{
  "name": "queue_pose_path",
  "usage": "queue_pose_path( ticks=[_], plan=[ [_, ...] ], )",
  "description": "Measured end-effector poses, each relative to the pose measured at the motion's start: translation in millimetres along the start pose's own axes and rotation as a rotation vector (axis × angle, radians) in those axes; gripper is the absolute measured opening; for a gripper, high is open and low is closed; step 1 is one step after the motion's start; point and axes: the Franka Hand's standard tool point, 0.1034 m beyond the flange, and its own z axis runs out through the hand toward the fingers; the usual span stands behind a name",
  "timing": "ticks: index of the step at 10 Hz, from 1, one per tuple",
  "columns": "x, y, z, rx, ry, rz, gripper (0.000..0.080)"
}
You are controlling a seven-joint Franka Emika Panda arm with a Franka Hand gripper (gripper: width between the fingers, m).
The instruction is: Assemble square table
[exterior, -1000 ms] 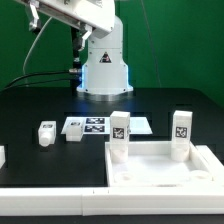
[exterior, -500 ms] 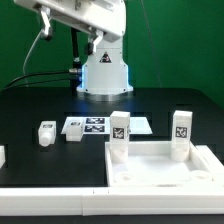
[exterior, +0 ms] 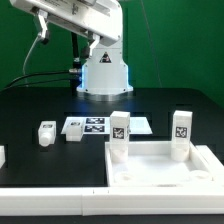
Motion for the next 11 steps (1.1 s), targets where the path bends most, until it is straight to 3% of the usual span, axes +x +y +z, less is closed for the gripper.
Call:
queue_pose_path(
  ticks=[2, 3, 7, 9, 11],
  plan=[
    [-10.3, 5.5, -0.4, -0.004, -0.013, 0.002, 0.0649],
    [-5.9, 13.8, -0.2, -0.012, -0.003, 0.073, 0.0649],
    [-2.4, 14.5, 3.7, -0.018, 0.005, 0.016, 0.0649],
    [-14.5, 0.6, 11.9, -0.007, -0.005, -0.347, 0.0649],
    [-27.7, 0.9, 16.7, -0.005, -0.015, -0.606, 0.0649]
  ],
)
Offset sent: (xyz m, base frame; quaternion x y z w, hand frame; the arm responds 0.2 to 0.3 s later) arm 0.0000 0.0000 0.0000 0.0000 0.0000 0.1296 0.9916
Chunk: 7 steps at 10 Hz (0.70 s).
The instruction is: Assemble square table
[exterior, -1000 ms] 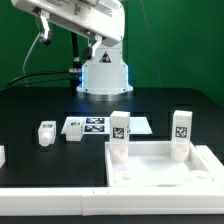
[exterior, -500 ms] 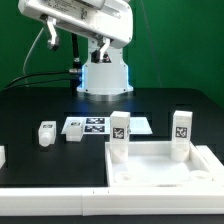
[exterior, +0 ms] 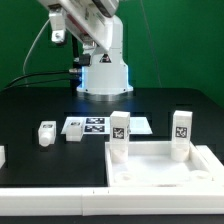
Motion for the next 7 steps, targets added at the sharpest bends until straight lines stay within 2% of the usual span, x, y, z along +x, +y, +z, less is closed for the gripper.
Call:
queue_pose_path(
  ticks=[2, 5, 7],
  plan=[
    [-10.7, 2.5, -0.1, 0.003, -0.001, -0.142, 0.0649],
    [-11.3, -1.2, 0.3, 0.007, -0.002, -0.315, 0.0649],
    [-13.1, -5.7, 3.3, 0.005, -0.01, -0.535, 0.0649]
  ],
)
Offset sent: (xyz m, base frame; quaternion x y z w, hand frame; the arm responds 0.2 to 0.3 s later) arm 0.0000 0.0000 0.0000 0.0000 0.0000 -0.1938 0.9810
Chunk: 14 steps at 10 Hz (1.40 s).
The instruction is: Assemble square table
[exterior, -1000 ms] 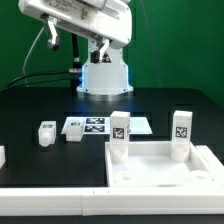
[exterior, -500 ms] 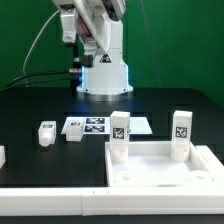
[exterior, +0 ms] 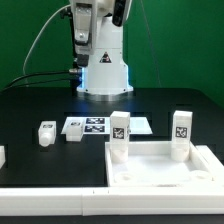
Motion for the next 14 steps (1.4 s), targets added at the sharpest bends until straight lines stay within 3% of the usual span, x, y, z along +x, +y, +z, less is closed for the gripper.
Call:
queue_pose_path(
  ticks=[3, 4, 8, 10, 12, 14],
  plan=[
    [-5.3, -11.7, 2.6, 0.008, -0.017, -0.447, 0.0649],
    [-9.7, -2.2, 7.1, -0.007, -0.002, -0.541, 0.0649],
    [-11.7, -5.2, 5.0, 0.002, 0.007, -0.742, 0.0649],
    [-12.8, 3.2, 0.1, -0.01, -0.076, -0.842, 0.0649],
    [-7.5, 17.7, 5.5, -0.038, -0.156, -0.996, 0.0649],
    [-17.1, 17.0, 5.1, -0.028, -0.108, -1.095, 0.0649]
  ],
)
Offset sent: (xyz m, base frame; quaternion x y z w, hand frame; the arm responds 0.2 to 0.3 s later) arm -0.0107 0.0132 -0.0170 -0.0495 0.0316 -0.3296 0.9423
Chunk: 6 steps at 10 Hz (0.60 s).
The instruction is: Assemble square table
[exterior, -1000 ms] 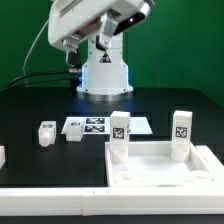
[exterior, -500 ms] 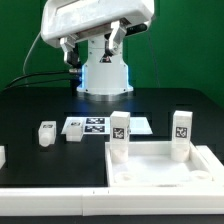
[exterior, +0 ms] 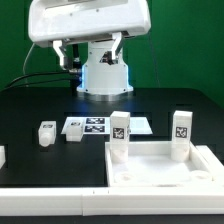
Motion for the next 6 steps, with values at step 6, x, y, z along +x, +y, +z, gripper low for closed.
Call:
queue_pose_path(
  ticks=[6],
  plan=[
    [-32.0, 28.6, 22.9, 0.051, -0.369, 0.012, 0.0649]
  ],
)
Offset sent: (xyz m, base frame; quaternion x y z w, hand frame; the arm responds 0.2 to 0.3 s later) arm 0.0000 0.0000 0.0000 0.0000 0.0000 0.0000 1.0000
